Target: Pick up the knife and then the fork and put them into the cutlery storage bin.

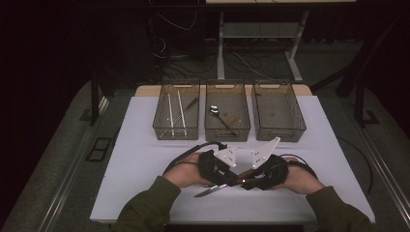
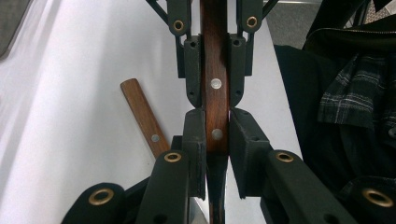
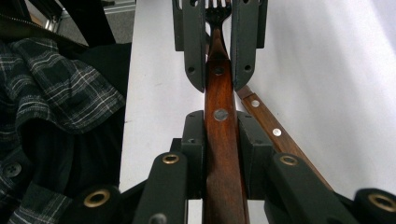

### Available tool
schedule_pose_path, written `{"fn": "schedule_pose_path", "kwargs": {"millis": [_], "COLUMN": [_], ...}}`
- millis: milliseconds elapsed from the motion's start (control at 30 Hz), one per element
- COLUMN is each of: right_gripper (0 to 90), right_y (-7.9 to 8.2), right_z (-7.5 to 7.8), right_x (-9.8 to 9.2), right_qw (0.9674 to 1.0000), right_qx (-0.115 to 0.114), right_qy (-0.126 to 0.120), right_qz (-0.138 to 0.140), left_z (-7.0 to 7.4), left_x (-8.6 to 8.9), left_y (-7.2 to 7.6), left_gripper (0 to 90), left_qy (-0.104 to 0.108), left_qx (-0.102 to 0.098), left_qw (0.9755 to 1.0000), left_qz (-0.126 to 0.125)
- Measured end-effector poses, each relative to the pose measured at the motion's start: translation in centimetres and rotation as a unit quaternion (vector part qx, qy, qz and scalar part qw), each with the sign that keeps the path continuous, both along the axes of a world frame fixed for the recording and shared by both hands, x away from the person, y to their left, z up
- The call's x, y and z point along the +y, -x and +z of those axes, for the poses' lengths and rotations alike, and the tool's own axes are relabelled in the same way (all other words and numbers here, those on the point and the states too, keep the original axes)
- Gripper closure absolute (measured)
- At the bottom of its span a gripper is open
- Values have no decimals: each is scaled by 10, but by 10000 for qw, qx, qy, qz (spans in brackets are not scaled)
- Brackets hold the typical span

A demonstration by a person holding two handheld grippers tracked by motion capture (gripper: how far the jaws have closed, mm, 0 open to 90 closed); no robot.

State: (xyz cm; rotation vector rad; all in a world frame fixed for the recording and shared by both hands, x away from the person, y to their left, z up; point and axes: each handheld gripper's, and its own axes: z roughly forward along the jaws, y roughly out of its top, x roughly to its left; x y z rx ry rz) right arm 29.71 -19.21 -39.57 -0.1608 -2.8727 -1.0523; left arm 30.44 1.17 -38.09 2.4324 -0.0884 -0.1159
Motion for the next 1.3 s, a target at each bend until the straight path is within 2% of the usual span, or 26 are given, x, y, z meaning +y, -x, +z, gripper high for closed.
{"fn": "schedule_pose_path", "kwargs": {"millis": [33,100,200,233,267,300,367,467,533,633,767,800,833,900,1100,1133,1267,1300], "right_gripper": [757,758,759,759,759,759,759,759,759,759,758,758,759,758,758,758,758,758], "right_y": [2,1,1,1,1,0,0,-2,-4,-7,-14,-15,-17,-22,-36,-39,-51,-54], "right_z": [1,1,3,3,5,5,6,9,11,16,23,25,26,29,42,45,56,59], "right_x": [0,0,-1,-2,-3,-4,-6,-11,-15,-23,-35,-38,-41,-49,-74,-78,-95,-99], "right_qw": [10000,10000,9998,9998,9997,9997,9994,9989,9983,9967,9925,9900,9880,9843,9723,9702,9601,9577], "right_qx": [40,-3,54,10,72,-2,21,5,-2,-42,-121,-20,-43,-62,-220,-247,-370,-396], "right_qy": [28,-20,-60,-101,-84,-131,-159,-265,-330,-426,-528,-611,-662,-727,-973,-1011,-1166,-1162], "right_qz": [-82,-58,-158,-180,-232,-214,-299,-387,-471,-690,-1098,-1275,-1397,-1605,-2114,-2189,-2517,-2604], "left_z": [0,0,-1,-1,0,0,1,3,4,2,-6,-10,-13,-20,-38,-40,-45,-46], "left_x": [0,2,3,4,5,7,12,25,36,56,81,87,92,102,126,129,139,140], "left_y": [0,0,-1,-2,-3,-4,-7,-9,-10,-10,-7,-6,-3,1,13,15,20,21], "left_gripper": [766,765,756,743,674,640,608,532,473,392,307,287,265,203,127,111,43,31], "left_qy": [17,61,184,236,298,335,495,779,987,1284,1369,1387,1389,1353,1303,1335,1355,1333], "left_qx": [-14,-15,-26,-35,-70,-53,-90,-55,-8,-74,-148,-175,-203,-300,-347,-352,-326,-368], "left_qw": [10000,10000,9998,9997,9994,9991,9980,9941,9892,9791,9654,9622,9596,9554,9435,9401,9336,9330], "left_qz": [-15,-8,17,86,185,251,392,755,1087,1576,2212,2336,2438,2607,3028,3116,3302,3324]}}
